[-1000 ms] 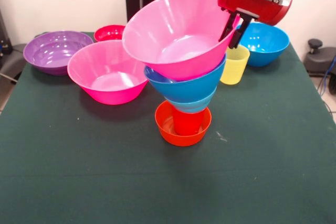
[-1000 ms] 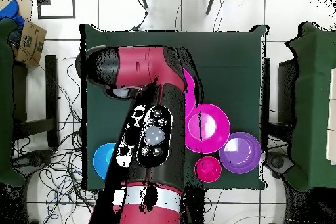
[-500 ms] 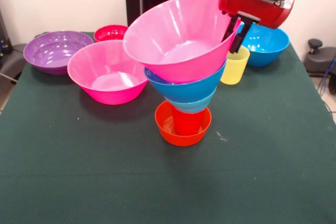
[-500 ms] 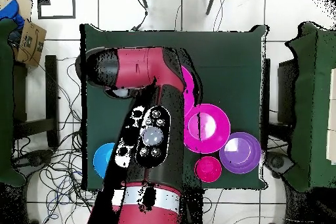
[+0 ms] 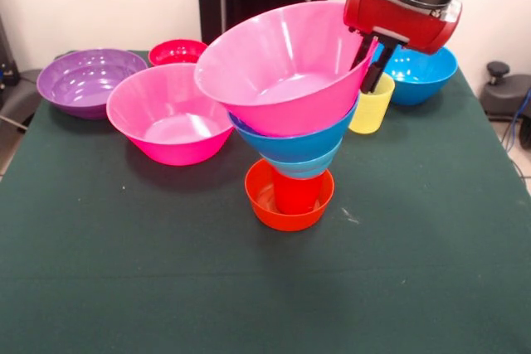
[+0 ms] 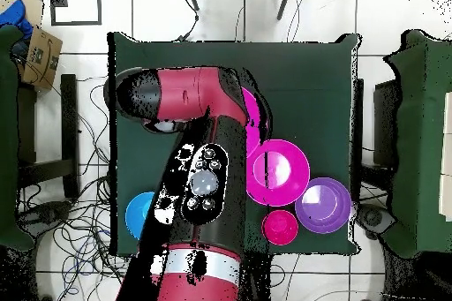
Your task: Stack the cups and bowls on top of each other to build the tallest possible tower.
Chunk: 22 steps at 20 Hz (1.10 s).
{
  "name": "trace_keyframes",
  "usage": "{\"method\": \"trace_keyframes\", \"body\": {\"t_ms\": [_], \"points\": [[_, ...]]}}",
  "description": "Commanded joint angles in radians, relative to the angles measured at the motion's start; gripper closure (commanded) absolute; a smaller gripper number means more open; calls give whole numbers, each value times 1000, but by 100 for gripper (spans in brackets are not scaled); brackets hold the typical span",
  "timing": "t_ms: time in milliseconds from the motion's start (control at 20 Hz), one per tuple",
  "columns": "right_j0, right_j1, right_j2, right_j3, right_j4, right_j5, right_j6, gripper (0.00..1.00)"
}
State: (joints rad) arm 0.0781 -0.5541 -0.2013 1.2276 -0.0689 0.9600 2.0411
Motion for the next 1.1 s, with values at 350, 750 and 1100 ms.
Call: {"method": "trace_keyframes", "body": {"t_ms": [350,750,1100], "points": [[9,65,42,70,1,-8,135,100],[3,73,42,72,-1,-33,138,100],[2,69,39,64,-4,-11,129,100]]}}
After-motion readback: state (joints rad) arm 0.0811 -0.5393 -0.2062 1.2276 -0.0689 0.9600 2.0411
